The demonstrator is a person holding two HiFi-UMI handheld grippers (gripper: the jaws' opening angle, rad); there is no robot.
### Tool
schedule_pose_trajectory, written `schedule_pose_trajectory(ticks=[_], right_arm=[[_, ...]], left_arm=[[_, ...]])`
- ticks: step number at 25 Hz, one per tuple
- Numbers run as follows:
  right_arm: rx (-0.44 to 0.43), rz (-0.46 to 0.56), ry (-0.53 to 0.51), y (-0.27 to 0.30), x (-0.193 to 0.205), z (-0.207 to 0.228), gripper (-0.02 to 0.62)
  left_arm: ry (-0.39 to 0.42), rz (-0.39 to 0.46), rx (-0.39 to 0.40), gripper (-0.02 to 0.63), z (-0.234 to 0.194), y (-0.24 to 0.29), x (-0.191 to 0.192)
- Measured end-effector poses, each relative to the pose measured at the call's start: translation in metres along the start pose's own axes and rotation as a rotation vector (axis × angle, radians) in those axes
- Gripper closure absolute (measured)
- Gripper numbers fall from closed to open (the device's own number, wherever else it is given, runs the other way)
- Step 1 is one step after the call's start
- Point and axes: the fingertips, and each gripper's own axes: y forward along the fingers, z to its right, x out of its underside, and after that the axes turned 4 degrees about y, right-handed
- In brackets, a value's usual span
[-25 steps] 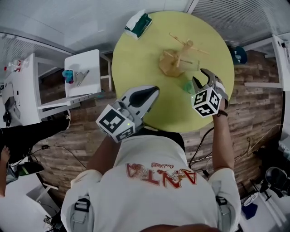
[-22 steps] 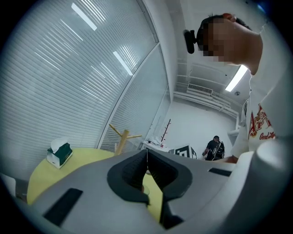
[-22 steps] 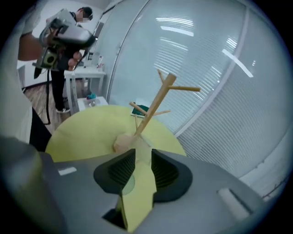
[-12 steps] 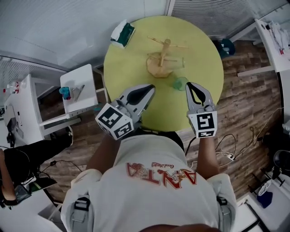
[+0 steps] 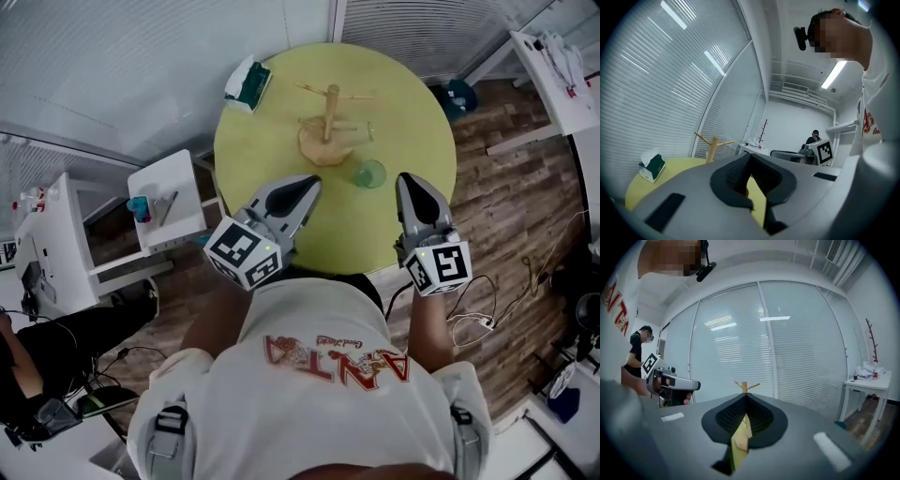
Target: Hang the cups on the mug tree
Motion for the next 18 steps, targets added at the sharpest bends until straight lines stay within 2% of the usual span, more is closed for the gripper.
schedule_pose_trajectory(ticks=[5, 11, 18], right_arm=[[0.002, -0.004, -0.006, -0.001, 0.002, 0.002, 0.592], [0.008, -0.012, 0.010, 0.000, 0.005, 0.009, 0.592], [0.003, -0.035, 0.007, 0.003, 0.014, 0.017, 0.591]], left_arm=[[-0.023, 0.028, 0.014, 0.597, 0.004, 0.002, -0.006], [-0.028, 0.019, 0.030, 0.597, 0.011, 0.005, -0.005], [-0.036, 0.010, 0.005, 0.597, 0.011, 0.005, 0.002]])
